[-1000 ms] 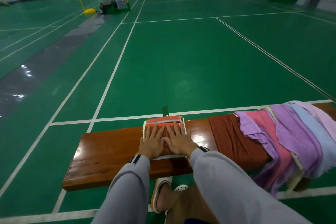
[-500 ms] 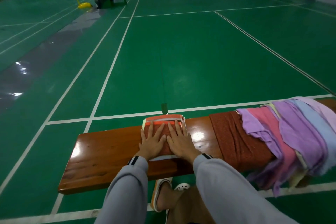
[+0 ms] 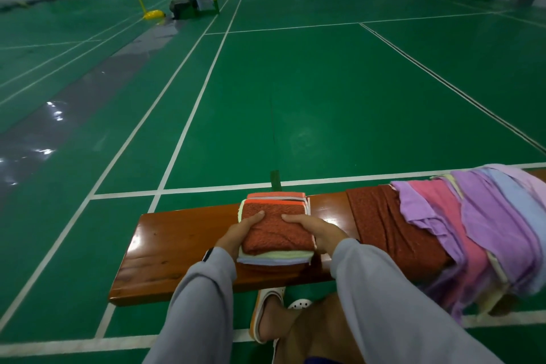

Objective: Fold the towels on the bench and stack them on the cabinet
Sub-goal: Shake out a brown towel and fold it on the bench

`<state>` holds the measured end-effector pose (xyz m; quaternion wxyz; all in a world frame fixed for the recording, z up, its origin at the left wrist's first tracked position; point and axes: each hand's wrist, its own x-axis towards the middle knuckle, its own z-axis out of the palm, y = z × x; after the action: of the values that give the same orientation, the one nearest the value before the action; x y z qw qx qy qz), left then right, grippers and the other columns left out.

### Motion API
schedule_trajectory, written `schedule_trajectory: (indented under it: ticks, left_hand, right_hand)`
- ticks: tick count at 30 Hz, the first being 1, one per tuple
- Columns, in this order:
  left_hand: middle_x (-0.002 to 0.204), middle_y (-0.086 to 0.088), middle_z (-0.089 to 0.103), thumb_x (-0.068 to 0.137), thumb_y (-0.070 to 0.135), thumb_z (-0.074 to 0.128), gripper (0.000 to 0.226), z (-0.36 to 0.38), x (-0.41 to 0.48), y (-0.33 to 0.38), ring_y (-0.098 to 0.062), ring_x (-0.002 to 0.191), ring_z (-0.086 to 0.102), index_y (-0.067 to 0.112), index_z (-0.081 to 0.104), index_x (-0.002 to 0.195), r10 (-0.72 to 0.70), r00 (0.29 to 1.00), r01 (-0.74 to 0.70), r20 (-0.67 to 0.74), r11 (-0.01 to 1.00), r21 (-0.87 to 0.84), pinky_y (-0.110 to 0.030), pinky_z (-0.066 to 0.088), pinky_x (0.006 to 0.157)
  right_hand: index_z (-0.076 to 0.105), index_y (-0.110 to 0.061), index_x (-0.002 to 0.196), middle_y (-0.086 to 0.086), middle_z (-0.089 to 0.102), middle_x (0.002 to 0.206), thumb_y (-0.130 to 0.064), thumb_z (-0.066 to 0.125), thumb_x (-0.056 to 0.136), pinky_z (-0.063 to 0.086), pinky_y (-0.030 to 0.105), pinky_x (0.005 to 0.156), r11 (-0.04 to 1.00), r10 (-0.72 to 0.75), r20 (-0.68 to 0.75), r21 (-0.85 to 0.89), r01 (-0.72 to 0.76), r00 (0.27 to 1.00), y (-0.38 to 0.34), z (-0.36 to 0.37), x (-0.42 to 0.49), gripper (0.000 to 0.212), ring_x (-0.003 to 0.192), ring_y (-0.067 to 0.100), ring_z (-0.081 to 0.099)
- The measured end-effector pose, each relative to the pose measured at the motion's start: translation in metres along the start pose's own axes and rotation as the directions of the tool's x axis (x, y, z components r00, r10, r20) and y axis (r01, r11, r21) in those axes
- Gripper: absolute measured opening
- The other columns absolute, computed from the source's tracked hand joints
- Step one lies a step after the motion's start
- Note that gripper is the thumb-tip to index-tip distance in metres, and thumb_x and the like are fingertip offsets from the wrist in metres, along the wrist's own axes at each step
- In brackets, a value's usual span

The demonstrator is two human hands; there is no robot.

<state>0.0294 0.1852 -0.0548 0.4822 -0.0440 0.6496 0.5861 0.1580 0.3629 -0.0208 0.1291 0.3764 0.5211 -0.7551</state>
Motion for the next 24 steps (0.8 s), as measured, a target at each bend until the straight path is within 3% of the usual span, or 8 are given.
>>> schedule_trajectory:
  ticks: [2,5,7,9,14,17,20,24]
  left_hand:
    - [0.124,-0.027,0.068,0.066,0.047,0.095,0.093,0.000,-0.010,0.003,-0.047,0.112,0.068,0.010,0.049,0.138,0.015,0.994,-0.010,0.104,0.998,-0.057,-0.060,0.051,0.102]
    - [0.125,-0.025,0.069,0.074,0.044,0.090,0.083,0.009,-0.032,0.014,-0.044,0.115,0.067,0.010,0.051,0.139,0.112,0.984,-0.106,0.140,0.993,-0.054,-0.058,0.049,0.106]
    - [0.125,-0.024,0.069,0.082,0.038,0.083,0.069,0.021,-0.051,0.025,-0.042,0.115,0.068,0.008,0.055,0.138,0.182,0.975,-0.175,0.129,0.983,-0.062,-0.056,0.049,0.107]
    - [0.124,-0.024,0.069,0.080,0.036,0.085,0.071,0.032,-0.072,0.039,-0.042,0.114,0.068,0.006,0.056,0.137,0.251,0.962,-0.244,0.105,0.967,-0.070,-0.055,0.049,0.107]
    - [0.122,-0.023,0.071,0.074,0.043,0.088,0.080,0.050,-0.127,0.063,-0.039,0.113,0.069,0.005,0.056,0.137,0.376,0.923,-0.376,0.083,0.926,-0.009,-0.053,0.051,0.106]
    - [0.122,-0.022,0.071,0.079,0.049,0.083,0.075,0.062,-0.154,0.064,-0.038,0.114,0.069,0.006,0.057,0.134,0.388,0.914,-0.393,0.115,0.919,0.025,-0.052,0.050,0.107]
    - [0.122,-0.021,0.071,0.067,0.058,0.089,0.095,0.069,-0.172,0.063,-0.037,0.113,0.070,0.006,0.054,0.138,0.408,0.903,-0.420,0.130,0.905,0.074,-0.051,0.051,0.107]
    - [0.125,-0.021,0.070,0.077,0.056,0.083,0.083,0.075,-0.191,0.064,-0.037,0.116,0.069,0.007,0.055,0.138,0.433,0.882,-0.453,0.187,0.888,0.080,-0.051,0.049,0.108]
  right_hand:
    - [0.057,-0.012,0.125,0.017,0.076,0.108,-0.039,0.088,0.075,0.058,0.048,0.093,0.998,0.033,0.049,0.051,-0.035,0.998,0.001,-0.007,-0.009,0.065,0.099,0.036,0.073]
    - [0.059,-0.009,0.133,0.020,0.075,0.114,-0.038,0.089,0.072,0.056,0.050,0.099,0.991,-0.031,0.117,0.135,0.015,0.993,0.004,-0.008,-0.023,0.074,0.103,0.037,0.073]
    - [0.057,-0.008,0.134,0.023,0.073,0.115,-0.034,0.083,0.080,0.061,0.046,0.085,0.970,-0.118,0.126,0.225,0.088,0.985,0.000,-0.003,-0.038,0.065,0.098,0.039,0.075]
    - [0.056,-0.008,0.134,0.023,0.073,0.115,-0.033,0.078,0.086,0.061,0.045,0.082,0.956,-0.189,0.117,0.249,0.155,0.975,-0.011,0.000,-0.057,0.059,0.097,0.038,0.075]
    - [0.062,-0.007,0.120,0.019,0.075,0.114,-0.034,0.075,0.090,0.057,0.043,0.097,0.957,-0.285,0.085,0.078,0.279,0.955,-0.044,-0.001,-0.116,0.042,0.103,0.032,0.072]
    - [0.062,-0.009,0.122,0.015,0.077,0.109,-0.037,0.078,0.087,0.057,0.042,0.098,0.945,-0.322,0.068,-0.036,0.324,0.944,-0.053,-0.006,-0.148,0.048,0.101,0.030,0.074]
    - [0.062,-0.007,0.121,0.016,0.076,0.110,-0.037,0.079,0.086,0.055,0.045,0.101,0.939,-0.329,0.055,-0.089,0.333,0.943,-0.056,-0.011,-0.171,0.049,0.105,0.033,0.073]
    - [0.062,-0.006,0.127,0.016,0.075,0.114,-0.039,0.084,0.079,0.053,0.048,0.105,0.930,-0.339,0.055,-0.133,0.343,0.939,-0.058,-0.012,-0.192,0.062,0.112,0.034,0.070]
